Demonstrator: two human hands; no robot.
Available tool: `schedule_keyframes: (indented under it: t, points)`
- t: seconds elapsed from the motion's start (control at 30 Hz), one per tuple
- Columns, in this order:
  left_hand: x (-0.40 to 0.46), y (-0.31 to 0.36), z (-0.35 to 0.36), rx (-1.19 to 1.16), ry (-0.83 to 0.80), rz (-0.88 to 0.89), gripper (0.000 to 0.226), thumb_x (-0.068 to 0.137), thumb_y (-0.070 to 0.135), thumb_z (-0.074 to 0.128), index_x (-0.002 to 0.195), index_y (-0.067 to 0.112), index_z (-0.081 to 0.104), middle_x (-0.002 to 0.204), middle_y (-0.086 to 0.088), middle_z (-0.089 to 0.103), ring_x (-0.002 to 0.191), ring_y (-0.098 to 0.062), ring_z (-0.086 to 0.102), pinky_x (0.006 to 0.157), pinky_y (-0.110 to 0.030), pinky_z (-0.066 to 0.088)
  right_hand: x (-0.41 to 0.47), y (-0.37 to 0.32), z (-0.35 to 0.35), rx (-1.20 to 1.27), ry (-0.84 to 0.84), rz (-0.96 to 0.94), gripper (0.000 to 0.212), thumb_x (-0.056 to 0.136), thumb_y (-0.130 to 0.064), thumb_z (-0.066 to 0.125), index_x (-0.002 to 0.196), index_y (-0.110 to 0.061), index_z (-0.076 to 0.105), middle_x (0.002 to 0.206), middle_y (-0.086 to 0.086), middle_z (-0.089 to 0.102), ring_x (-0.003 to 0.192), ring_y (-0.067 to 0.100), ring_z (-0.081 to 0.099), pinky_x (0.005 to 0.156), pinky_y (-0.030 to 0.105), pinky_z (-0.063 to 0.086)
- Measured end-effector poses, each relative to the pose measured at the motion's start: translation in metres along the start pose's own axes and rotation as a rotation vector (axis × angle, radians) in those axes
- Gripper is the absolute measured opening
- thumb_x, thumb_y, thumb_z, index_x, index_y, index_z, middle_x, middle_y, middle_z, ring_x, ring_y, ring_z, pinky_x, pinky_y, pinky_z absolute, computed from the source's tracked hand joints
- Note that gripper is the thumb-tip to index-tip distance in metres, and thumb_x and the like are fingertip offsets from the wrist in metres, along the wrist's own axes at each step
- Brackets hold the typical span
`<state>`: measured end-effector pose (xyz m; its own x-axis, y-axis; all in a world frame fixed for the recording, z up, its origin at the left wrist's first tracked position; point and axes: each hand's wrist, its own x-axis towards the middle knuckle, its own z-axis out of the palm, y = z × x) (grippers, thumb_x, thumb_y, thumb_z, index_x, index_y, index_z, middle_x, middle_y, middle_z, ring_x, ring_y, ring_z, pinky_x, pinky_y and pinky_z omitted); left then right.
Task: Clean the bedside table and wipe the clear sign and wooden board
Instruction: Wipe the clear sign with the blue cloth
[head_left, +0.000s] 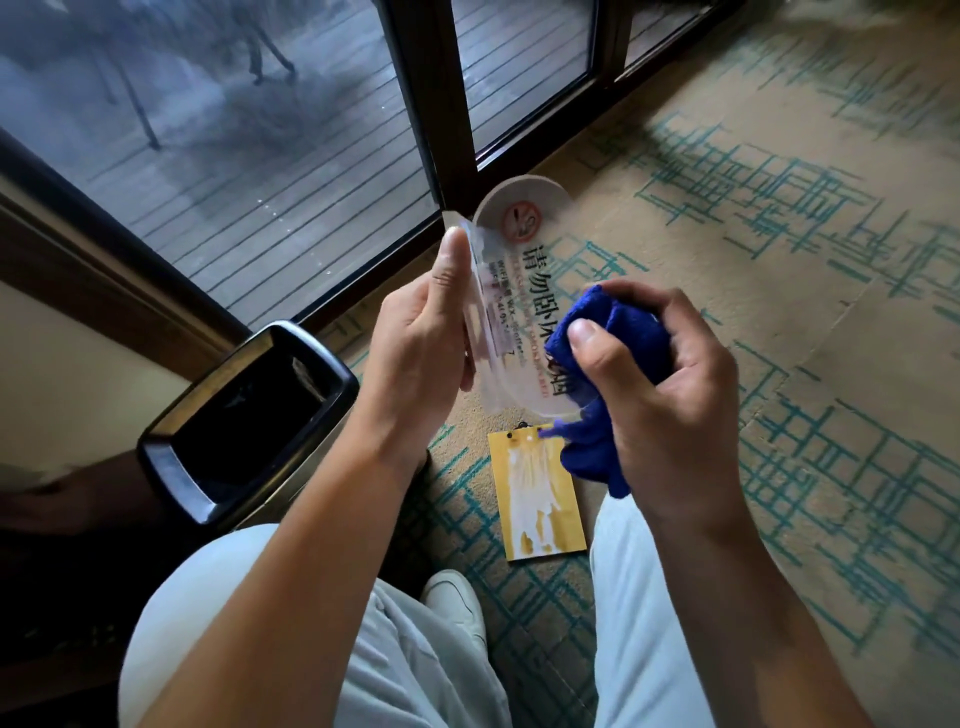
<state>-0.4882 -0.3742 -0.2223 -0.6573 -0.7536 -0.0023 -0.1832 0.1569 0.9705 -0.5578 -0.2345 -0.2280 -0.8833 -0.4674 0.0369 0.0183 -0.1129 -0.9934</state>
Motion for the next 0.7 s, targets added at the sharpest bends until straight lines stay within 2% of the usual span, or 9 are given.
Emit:
schedule_keyframes:
  t: [0.07, 0.13, 0.2, 0.27, 0.3, 0.43, 0.5, 0.57, 0.7]
  points:
    - [0.0, -0.001, 0.004, 0.012, 0.035, 0.015, 0.072, 0.104, 0.053, 0.034, 0.081, -0.006, 0.068, 0.078, -0.027, 0.071, 0.073, -0.046, 0.067, 0.063, -0.05, 0.055, -0.004, 0.003, -0.001, -0.022, -0.002, -0.024, 0.016, 0.086, -0.02, 0.071, 0.096, -0.032, 0.066, 0.075, -0.002, 0.068, 0.049, 0.016, 0.063, 0.043, 0.034, 0.052]
    - [0.002, -0.005, 0.006, 0.055, 0.071, 0.038, 0.078, 0.098, 0.063, 0.036, 0.082, -0.008, 0.065, 0.081, -0.027, 0.07, 0.079, -0.047, 0.067, 0.071, -0.057, 0.057, -0.004, 0.007, -0.001, -0.149, 0.023, -0.069, 0.02, 0.084, -0.028, 0.072, 0.101, -0.031, 0.062, 0.082, -0.003, 0.069, 0.058, 0.013, 0.067, 0.052, 0.027, 0.053]
    - [0.004, -0.009, 0.006, 0.105, 0.082, 0.061, 0.083, 0.091, 0.072, 0.034, 0.083, -0.006, 0.062, 0.081, -0.028, 0.068, 0.079, -0.048, 0.066, 0.071, -0.062, 0.054, 0.001, 0.009, 0.0, -0.36, 0.101, -0.189, 0.035, 0.083, -0.035, 0.075, 0.112, -0.025, 0.059, 0.096, -0.008, 0.067, 0.081, 0.007, 0.067, 0.071, 0.019, 0.053]
    - [0.005, -0.012, 0.005, 0.189, 0.059, 0.065, 0.081, 0.091, 0.076, 0.031, 0.08, 0.002, 0.062, 0.078, -0.02, 0.07, 0.078, -0.043, 0.067, 0.072, -0.061, 0.054, 0.01, 0.007, 0.002, -0.541, 0.158, -0.352, 0.046, 0.085, -0.035, 0.076, 0.121, -0.012, 0.057, 0.111, -0.001, 0.061, 0.1, 0.01, 0.059, 0.085, 0.008, 0.041]
    - [0.005, -0.013, 0.006, 0.225, 0.047, 0.068, 0.077, 0.093, 0.074, 0.03, 0.079, 0.005, 0.062, 0.076, -0.016, 0.07, 0.075, -0.039, 0.068, 0.071, -0.06, 0.054, 0.015, 0.003, 0.003, -0.599, 0.163, -0.395, 0.047, 0.087, -0.033, 0.073, 0.122, -0.008, 0.056, 0.115, 0.005, 0.058, 0.103, 0.012, 0.054, 0.084, 0.003, 0.035]
    - [-0.003, -0.014, 0.011, 0.223, -0.035, 0.049, 0.067, 0.099, 0.06, 0.031, 0.078, 0.005, 0.065, 0.061, -0.015, 0.068, 0.053, -0.034, 0.065, 0.057, -0.059, 0.054, 0.034, -0.019, 0.003, -0.645, 0.014, -0.432, 0.049, 0.083, -0.027, 0.05, 0.127, -0.007, 0.053, 0.117, 0.002, 0.046, 0.102, 0.012, 0.048, 0.079, 0.01, 0.033]
    - [-0.003, -0.016, 0.01, 0.216, -0.026, 0.046, 0.07, 0.098, 0.06, 0.032, 0.083, 0.0, 0.066, 0.072, -0.021, 0.071, 0.065, -0.04, 0.068, 0.062, -0.058, 0.055, 0.04, -0.029, 0.003, -0.711, -0.057, -0.48, 0.05, 0.081, -0.02, 0.057, 0.13, -0.008, 0.052, 0.117, 0.0, 0.047, 0.101, 0.011, 0.049, 0.081, 0.013, 0.036]
    - [-0.002, -0.017, 0.009, 0.196, -0.031, 0.052, 0.067, 0.097, 0.062, 0.033, 0.086, 0.007, 0.069, 0.082, -0.016, 0.074, 0.08, -0.038, 0.071, 0.074, -0.058, 0.056, 0.048, -0.035, 0.005, -0.763, -0.062, -0.538, 0.046, 0.081, -0.021, 0.065, 0.124, -0.009, 0.055, 0.115, 0.003, 0.056, 0.098, 0.014, 0.054, 0.082, 0.024, 0.042]
    - [-0.005, -0.012, 0.01, 0.246, -0.05, 0.096, 0.058, 0.103, 0.054, 0.03, 0.084, 0.015, 0.069, 0.082, -0.002, 0.073, 0.08, -0.018, 0.07, 0.074, -0.043, 0.056, 0.056, -0.036, 0.012, -0.78, -0.011, -0.588, 0.039, 0.084, -0.032, 0.07, 0.117, -0.014, 0.061, 0.108, -0.001, 0.067, 0.091, 0.019, 0.064, 0.078, 0.03, 0.047]
